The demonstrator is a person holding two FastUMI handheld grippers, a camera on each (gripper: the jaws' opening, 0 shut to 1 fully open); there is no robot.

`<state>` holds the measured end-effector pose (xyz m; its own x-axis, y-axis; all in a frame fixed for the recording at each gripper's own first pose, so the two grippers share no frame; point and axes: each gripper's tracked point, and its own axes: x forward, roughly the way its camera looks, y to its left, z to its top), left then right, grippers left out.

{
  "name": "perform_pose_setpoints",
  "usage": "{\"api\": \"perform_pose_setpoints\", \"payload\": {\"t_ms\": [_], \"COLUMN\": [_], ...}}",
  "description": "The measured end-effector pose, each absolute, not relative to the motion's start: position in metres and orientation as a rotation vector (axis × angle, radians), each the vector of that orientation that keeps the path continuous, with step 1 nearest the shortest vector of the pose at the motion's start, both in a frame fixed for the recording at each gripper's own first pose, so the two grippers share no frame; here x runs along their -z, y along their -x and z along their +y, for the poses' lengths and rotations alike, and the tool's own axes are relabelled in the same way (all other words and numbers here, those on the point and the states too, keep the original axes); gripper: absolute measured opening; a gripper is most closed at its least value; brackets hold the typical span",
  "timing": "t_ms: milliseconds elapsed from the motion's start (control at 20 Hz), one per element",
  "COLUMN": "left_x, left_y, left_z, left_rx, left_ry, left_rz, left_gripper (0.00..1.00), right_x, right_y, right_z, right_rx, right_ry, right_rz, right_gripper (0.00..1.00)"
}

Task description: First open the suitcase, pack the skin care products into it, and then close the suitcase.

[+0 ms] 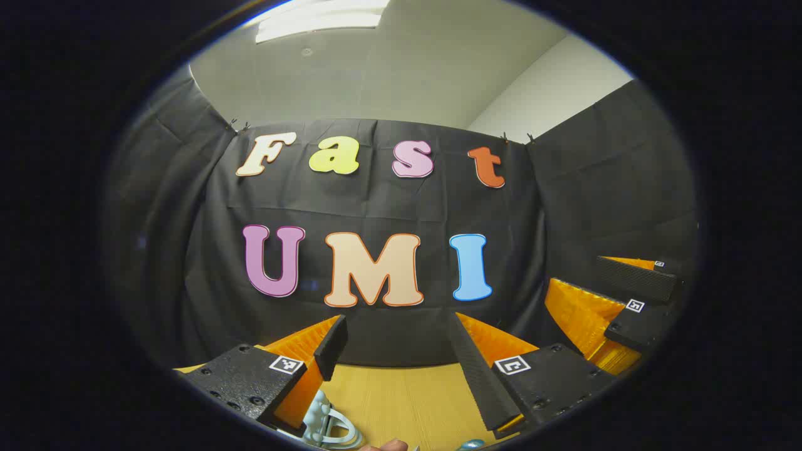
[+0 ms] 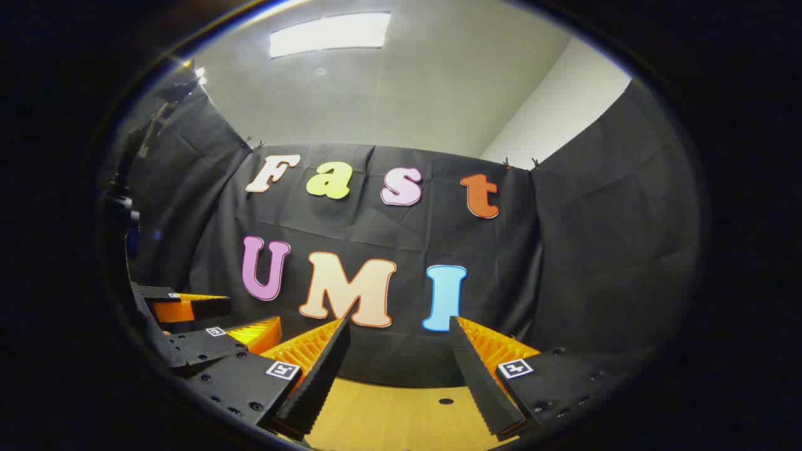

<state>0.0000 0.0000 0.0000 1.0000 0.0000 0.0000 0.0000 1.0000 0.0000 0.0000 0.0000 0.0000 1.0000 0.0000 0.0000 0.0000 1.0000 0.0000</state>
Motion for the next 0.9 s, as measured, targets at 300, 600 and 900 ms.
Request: {"api": "perform_pose_setpoints", "payload": {"t_ms": [300,600,900], "left_x": [0.004,0.007,0.015], "left_y": [0.001,0.002,0.005], "left_z": [0.005,0.015,0.026], "left_rx": [-0.023,-0.075,-0.145], "left_ry": [0.001,-0.025,-0.039], "left_rz": [0.017,0.017,0.039], "left_gripper": [0.94,0.95,0.95], "right_x": [0.011,0.022,0.037], "right_y": [-0.001,-0.007,-0.019], "right_z": [-0.002,-0.001,-0.002], "right_rx": [0.000,-0.030,-0.076], "right_ry": [-0.025,-0.069,-0.086], "right_rz": [0.031,0.046,0.067], "right_gripper": [0.98,0.98,0.98]}}
